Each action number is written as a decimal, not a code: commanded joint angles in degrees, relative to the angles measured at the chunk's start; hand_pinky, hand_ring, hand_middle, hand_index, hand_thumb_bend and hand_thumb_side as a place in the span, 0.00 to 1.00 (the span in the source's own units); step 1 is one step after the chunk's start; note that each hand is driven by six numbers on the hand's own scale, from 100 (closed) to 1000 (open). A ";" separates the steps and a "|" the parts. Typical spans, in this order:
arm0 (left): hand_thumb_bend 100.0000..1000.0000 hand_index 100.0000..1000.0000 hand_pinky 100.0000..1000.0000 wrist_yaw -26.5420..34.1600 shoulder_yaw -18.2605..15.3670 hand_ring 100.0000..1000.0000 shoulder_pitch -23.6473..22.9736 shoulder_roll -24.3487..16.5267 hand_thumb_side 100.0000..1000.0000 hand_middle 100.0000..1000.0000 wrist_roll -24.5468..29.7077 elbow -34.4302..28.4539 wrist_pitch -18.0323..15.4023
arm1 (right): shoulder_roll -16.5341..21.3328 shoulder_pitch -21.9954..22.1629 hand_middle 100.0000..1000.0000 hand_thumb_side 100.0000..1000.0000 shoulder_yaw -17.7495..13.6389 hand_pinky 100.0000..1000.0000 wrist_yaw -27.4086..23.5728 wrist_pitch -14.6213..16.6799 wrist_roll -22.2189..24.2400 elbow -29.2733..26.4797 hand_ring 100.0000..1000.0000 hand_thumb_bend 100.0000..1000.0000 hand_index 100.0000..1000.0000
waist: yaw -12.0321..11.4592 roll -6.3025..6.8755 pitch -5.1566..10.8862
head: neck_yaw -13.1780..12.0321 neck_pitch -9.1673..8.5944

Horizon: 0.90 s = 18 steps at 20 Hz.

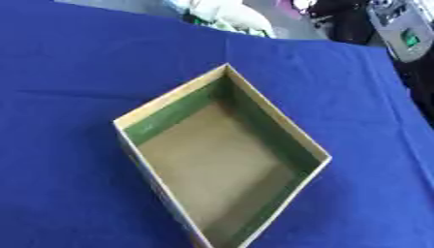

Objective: Pick up objects on the table and place them in the box.

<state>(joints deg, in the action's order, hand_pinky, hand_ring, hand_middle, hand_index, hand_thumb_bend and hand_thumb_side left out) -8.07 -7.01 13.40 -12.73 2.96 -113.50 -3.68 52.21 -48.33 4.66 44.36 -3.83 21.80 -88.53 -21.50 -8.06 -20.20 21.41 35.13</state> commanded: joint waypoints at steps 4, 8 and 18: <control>0.00 0.64 0.94 -0.44 -1.96 0.84 -0.98 -1.57 0.91 1.00 -2.51 -1.09 0.32 | -2.91 0.55 0.45 0.57 2.52 0.81 6.20 1.25 2.65 -16.30 0.73 0.00 0.63 | 1.88 2.02 2.59 | -2.01 1.67; 0.00 0.64 0.94 -0.62 -2.70 0.84 -1.69 -1.79 0.90 1.00 -3.93 -1.09 0.53 | -6.91 2.12 0.45 0.56 3.55 0.70 5.32 1.35 4.38 -21.83 0.73 0.00 0.62 | 3.42 2.86 3.59 | -4.12 2.58; 0.00 0.64 0.94 -0.38 -3.09 0.84 -1.85 -1.87 0.89 1.00 -4.51 -1.09 0.69 | -14.85 5.60 0.45 0.57 6.05 0.59 2.91 1.57 8.18 -25.21 0.72 0.00 0.61 | 5.06 3.71 4.86 | -6.99 4.26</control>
<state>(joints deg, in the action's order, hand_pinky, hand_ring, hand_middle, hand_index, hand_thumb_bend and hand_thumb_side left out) -8.55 -9.48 11.14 -13.21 -1.29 -113.50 -2.91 37.36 -42.17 10.85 47.70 -2.34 29.53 -112.74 -16.49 -4.82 -16.54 14.75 38.81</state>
